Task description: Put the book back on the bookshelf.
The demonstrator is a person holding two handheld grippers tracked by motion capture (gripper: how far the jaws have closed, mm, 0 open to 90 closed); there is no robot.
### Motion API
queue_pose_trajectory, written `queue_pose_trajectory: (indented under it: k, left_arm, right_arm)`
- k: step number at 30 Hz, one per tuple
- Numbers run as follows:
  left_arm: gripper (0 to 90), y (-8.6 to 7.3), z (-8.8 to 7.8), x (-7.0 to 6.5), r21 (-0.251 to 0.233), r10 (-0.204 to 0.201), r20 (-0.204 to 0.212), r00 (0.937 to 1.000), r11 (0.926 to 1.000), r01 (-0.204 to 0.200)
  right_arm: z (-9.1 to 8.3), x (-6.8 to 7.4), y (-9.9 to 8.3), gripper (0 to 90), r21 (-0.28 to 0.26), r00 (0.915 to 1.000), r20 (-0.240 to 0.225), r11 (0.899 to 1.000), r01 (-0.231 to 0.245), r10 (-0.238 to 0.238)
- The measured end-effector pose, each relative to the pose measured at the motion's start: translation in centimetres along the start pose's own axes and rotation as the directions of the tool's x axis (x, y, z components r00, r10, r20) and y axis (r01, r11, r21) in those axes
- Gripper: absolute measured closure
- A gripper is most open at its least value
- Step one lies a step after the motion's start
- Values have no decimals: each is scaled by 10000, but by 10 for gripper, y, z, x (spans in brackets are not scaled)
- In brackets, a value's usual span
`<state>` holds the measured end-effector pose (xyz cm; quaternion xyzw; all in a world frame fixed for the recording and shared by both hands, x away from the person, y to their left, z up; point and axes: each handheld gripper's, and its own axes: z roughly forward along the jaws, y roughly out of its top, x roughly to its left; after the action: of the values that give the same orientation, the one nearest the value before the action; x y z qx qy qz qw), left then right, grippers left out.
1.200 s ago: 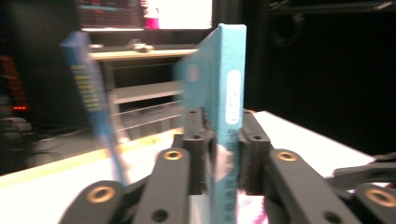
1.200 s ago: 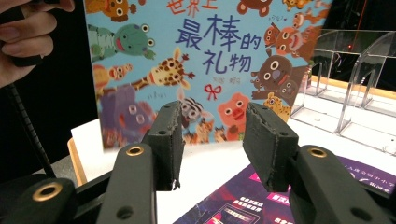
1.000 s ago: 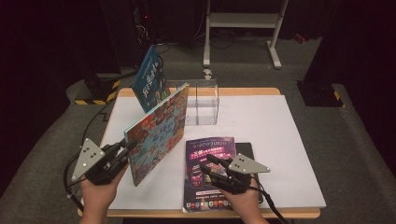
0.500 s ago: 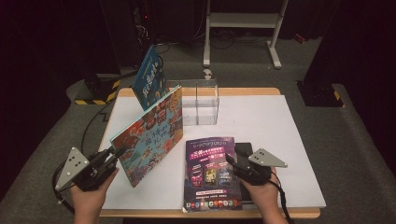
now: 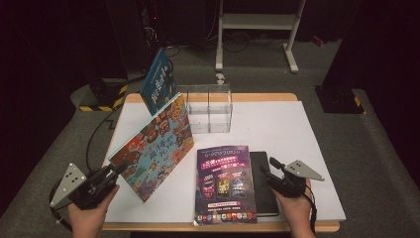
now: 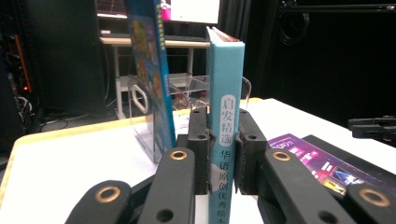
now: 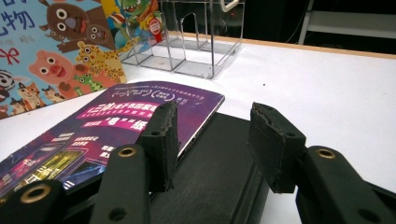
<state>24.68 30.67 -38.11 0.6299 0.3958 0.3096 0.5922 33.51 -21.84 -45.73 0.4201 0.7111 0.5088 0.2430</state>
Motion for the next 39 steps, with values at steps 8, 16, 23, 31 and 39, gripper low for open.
queue_pose_trajectory:
  k: [8,16,23,31,39]
  left_arm:
    - [781,7,7,-3,337,237,282,9993,9991,-246]
    - [724,20,40,-8,815,723,524,9960,9937,-764]
    - [775,24,55,-14,623,1098,784,9909,9914,-1148]
    - [809,36,68,-22,612,944,239,9953,9935,-957]
    - [809,55,70,-18,208,600,-362,9975,9980,-593]
  right_arm:
    - [3,3,-2,513,110,9999,-145,9999,-13,14]
    - [2,4,-2,511,115,9997,-222,9999,-101,104]
    - [1,4,-4,511,126,9995,-278,9998,-161,165]
    - [2,5,-3,513,76,9989,-399,9997,-234,237]
    - [4,6,-2,518,86,9980,-581,9997,-231,236]
